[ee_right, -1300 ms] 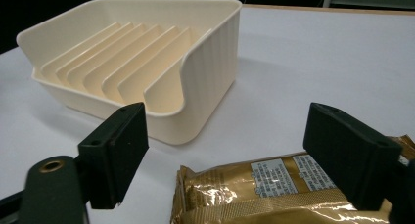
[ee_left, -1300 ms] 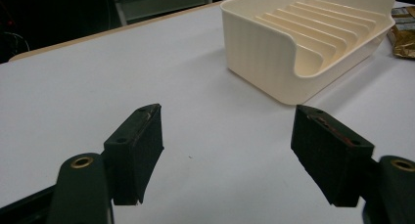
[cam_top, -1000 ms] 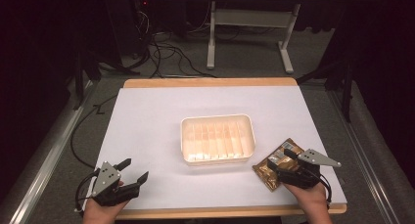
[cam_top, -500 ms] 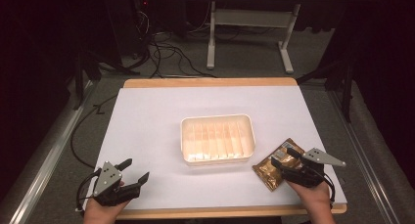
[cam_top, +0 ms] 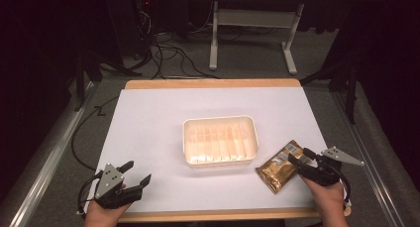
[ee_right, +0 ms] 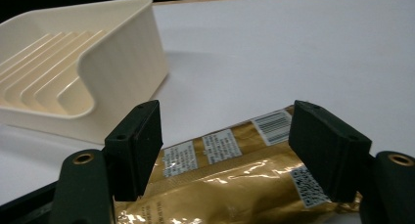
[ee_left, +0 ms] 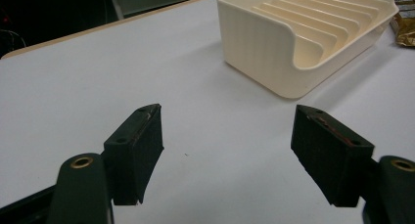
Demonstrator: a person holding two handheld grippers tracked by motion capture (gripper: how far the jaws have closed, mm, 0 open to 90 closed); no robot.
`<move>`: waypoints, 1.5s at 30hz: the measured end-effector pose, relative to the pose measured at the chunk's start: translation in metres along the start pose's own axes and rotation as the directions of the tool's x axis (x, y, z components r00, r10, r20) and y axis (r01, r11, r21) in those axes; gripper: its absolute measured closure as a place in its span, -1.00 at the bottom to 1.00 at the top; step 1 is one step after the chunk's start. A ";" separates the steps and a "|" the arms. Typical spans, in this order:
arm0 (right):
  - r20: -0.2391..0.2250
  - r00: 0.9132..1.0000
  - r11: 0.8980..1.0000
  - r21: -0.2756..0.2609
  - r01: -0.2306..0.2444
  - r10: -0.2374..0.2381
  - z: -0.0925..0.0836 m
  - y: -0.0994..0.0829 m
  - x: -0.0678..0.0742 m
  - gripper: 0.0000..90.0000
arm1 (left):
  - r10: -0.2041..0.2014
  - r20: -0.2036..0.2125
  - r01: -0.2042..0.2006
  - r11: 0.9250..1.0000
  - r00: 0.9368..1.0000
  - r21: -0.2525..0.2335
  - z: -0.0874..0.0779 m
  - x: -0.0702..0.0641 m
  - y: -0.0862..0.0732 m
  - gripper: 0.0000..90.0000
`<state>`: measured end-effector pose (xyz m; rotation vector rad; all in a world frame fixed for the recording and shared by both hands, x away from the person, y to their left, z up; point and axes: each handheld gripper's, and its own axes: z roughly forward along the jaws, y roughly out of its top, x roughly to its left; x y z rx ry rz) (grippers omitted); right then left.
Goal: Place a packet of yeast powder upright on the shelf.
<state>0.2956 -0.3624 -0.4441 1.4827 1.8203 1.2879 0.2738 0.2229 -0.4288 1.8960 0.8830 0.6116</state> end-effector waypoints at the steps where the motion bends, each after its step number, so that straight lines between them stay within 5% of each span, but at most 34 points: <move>1: 0.004 1.000 1.000 -0.002 -0.012 0.012 -0.001 0.000 -0.003 -0.33 | 0.000 0.000 0.000 1.000 1.000 0.000 0.000 0.000 0.000 -0.37; 15: 0.056 0.989 0.990 -0.036 -0.139 0.140 -0.006 0.000 -0.038 -0.30 | 0.007 0.005 -0.007 1.000 1.000 0.008 0.002 -0.002 0.000 -0.37; 19: 0.052 0.969 0.971 -0.026 -0.239 0.240 -0.003 -0.006 -0.053 -0.34 | 0.010 0.004 -0.010 1.000 1.000 0.012 0.003 -0.002 0.000 -0.37; 30: 0.035 0.927 0.926 0.032 -0.375 0.374 0.007 -0.018 -0.066 -0.43 | 0.015 0.000 -0.015 1.000 1.000 0.016 0.002 -0.002 -0.001 -0.37; 36: 0.020 0.903 0.902 0.049 -0.429 0.428 0.011 -0.020 -0.071 -0.40 | 0.014 -0.004 -0.014 1.000 1.000 0.016 -0.001 -0.002 -0.002 -0.37; 38: 0.016 0.902 0.900 0.057 -0.431 0.431 0.012 -0.021 -0.072 -0.38 | 0.015 -0.005 -0.015 1.000 1.000 0.015 -0.002 -0.002 -0.002 -0.37; 45: -0.034 0.865 0.864 0.083 -0.497 0.501 0.015 -0.023 -0.075 -0.24 | 0.016 -0.010 -0.016 1.000 1.000 0.016 -0.002 -0.002 -0.002 -0.37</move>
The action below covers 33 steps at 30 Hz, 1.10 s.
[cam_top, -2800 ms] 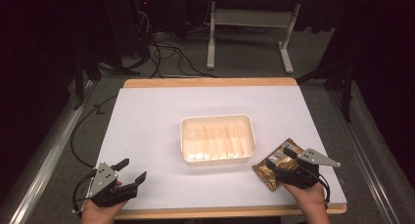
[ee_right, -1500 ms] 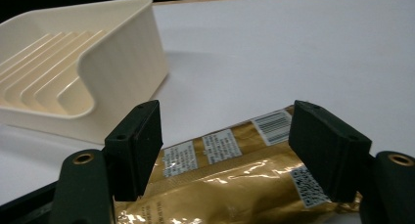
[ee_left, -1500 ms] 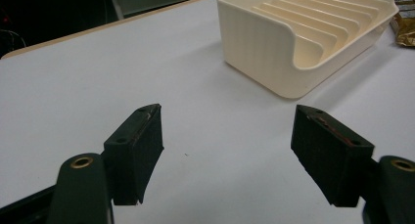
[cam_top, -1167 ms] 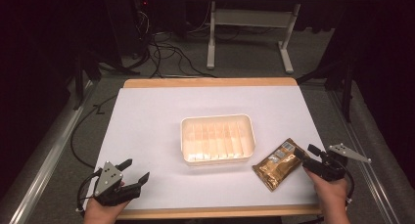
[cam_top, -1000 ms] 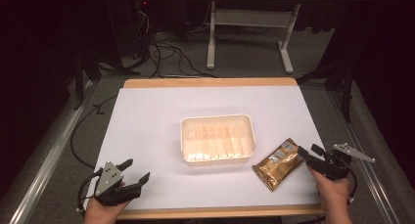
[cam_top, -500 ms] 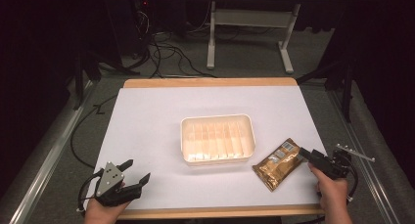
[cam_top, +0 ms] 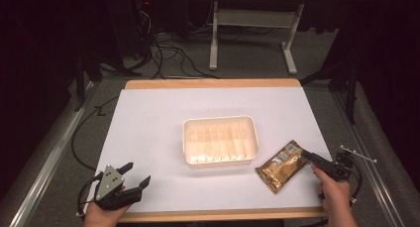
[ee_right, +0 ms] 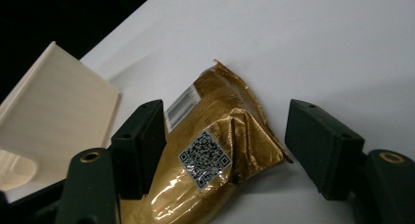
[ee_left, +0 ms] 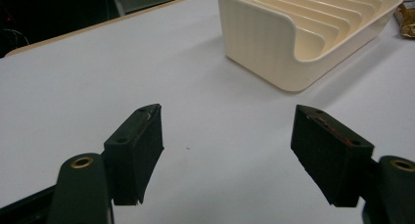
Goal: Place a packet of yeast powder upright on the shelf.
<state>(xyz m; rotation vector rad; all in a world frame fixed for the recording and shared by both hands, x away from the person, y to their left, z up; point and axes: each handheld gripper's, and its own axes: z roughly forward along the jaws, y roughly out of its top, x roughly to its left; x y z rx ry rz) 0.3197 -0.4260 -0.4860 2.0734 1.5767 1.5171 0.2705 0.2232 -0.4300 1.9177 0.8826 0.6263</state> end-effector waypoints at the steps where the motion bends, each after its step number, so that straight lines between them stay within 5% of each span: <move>1: -0.012 1.000 1.000 0.011 0.000 0.000 0.000 0.000 -0.001 -0.21 | 0.000 0.000 0.000 1.000 1.000 0.000 0.000 0.000 0.000 -0.37; 9: -0.055 0.998 0.999 0.052 -0.002 0.005 0.004 -0.002 0.001 -0.03 | 0.001 -0.001 -0.001 1.000 1.000 0.000 0.000 0.000 0.000 -0.37; 20: -0.021 0.999 0.995 0.094 0.041 -0.039 0.006 -0.003 0.006 0.53 | 0.004 -0.001 -0.004 1.000 1.000 -0.001 -0.001 -0.001 0.000 -0.37; 33: -0.081 0.992 0.994 0.032 0.102 -0.100 -0.002 -0.005 0.013 0.97 | 0.018 0.008 -0.018 1.000 1.000 0.005 0.003 -0.002 0.001 -0.37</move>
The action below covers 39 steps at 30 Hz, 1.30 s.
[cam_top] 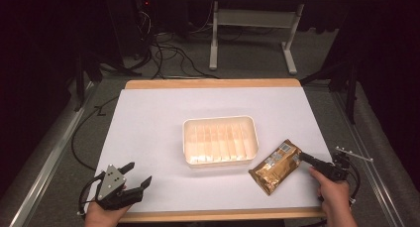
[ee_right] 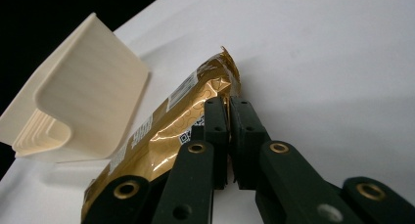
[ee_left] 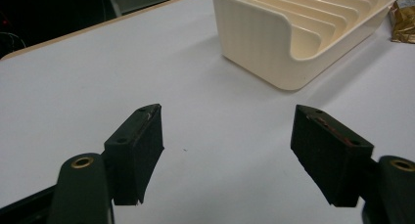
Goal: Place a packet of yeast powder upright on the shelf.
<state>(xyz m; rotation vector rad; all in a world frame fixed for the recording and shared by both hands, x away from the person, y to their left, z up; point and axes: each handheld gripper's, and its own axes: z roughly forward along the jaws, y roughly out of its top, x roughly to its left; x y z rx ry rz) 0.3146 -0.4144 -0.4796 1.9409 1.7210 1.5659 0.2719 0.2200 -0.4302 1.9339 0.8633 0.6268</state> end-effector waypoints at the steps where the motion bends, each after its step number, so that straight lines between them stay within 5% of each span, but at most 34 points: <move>1: -0.002 1.000 1.000 -0.008 0.010 -0.010 -0.001 0.000 0.001 0.97 | -0.001 0.001 0.001 1.000 1.000 -0.002 0.000 0.000 0.000 -0.37; 5: -0.023 0.998 0.996 -0.057 0.063 -0.065 -0.007 0.003 0.014 0.99 | 0.006 0.001 -0.006 1.000 1.000 -0.005 -0.002 -0.001 0.001 -0.37; 17: -0.047 0.991 0.983 -0.140 0.119 -0.126 -0.019 0.007 0.032 1.00 | 0.004 0.001 -0.004 1.000 1.000 -0.004 -0.001 -0.002 0.001 -0.36; 28: -0.055 0.968 0.945 -0.236 0.225 -0.244 -0.037 0.011 0.063 1.00 | 0.004 0.001 -0.004 1.000 1.000 -0.003 0.000 0.000 0.001 -0.37; 39: -0.076 0.946 0.912 -0.299 0.280 -0.316 -0.045 0.011 0.092 1.00 | 0.004 0.001 -0.004 1.000 1.000 -0.007 -0.001 0.000 0.001 -0.37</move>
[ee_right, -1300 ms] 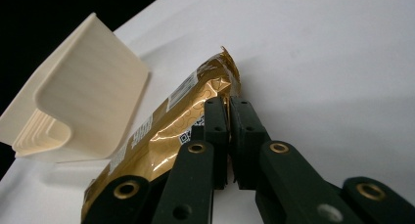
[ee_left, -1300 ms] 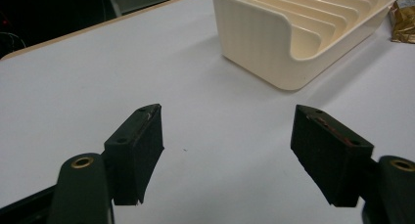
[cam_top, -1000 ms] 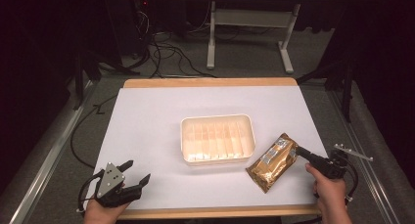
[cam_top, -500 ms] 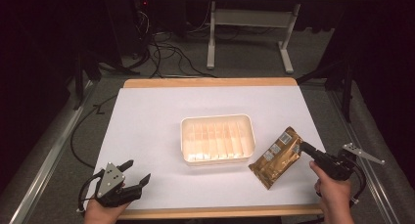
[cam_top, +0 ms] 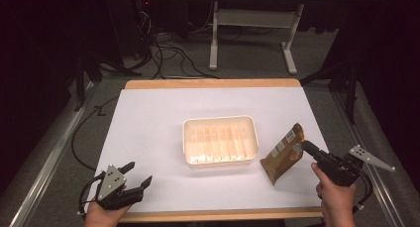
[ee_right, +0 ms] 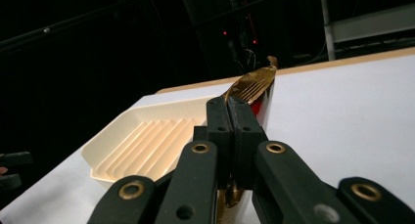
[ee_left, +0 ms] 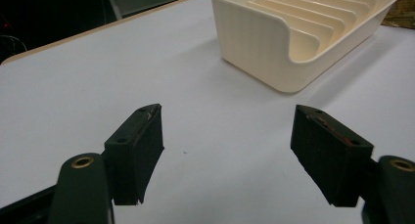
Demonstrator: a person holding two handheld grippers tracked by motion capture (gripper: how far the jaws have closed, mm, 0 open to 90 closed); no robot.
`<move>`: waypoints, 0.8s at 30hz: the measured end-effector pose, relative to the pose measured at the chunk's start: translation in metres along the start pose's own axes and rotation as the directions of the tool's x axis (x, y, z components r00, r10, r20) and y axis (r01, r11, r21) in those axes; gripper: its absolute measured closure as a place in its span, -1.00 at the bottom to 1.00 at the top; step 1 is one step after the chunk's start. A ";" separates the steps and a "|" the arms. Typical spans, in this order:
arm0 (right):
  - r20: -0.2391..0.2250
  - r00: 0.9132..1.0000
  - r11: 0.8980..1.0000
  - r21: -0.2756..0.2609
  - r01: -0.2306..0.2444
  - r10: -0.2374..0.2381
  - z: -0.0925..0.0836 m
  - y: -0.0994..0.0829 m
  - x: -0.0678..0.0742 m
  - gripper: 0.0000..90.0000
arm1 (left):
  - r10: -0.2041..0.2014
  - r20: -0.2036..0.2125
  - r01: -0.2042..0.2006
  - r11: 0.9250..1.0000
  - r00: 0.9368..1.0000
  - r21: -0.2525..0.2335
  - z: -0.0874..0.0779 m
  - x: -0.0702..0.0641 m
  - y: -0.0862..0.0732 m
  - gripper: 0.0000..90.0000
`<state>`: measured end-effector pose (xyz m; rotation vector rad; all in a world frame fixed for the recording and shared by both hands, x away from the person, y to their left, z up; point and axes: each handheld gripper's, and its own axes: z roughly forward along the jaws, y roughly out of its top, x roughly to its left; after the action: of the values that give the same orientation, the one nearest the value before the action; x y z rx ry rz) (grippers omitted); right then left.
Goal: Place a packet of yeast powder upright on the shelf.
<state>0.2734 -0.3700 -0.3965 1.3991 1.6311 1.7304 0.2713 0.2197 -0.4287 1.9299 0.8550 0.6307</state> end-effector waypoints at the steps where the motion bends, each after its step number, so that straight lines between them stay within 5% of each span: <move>1: 0.000 1.000 1.000 0.000 0.000 0.000 0.000 0.000 0.000 1.00 | 0.000 -0.001 0.000 1.000 1.000 -0.001 0.000 0.000 0.000 -0.37; 24: -0.021 0.991 0.987 -0.092 0.129 -0.131 0.001 0.009 0.038 1.00 | -0.003 -0.005 0.003 1.000 1.000 -0.005 -0.001 0.001 0.000 -0.37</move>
<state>0.2605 -0.3405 -0.3739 1.2052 1.5992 1.7327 0.2713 0.2215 -0.4285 1.9225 0.8585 0.6352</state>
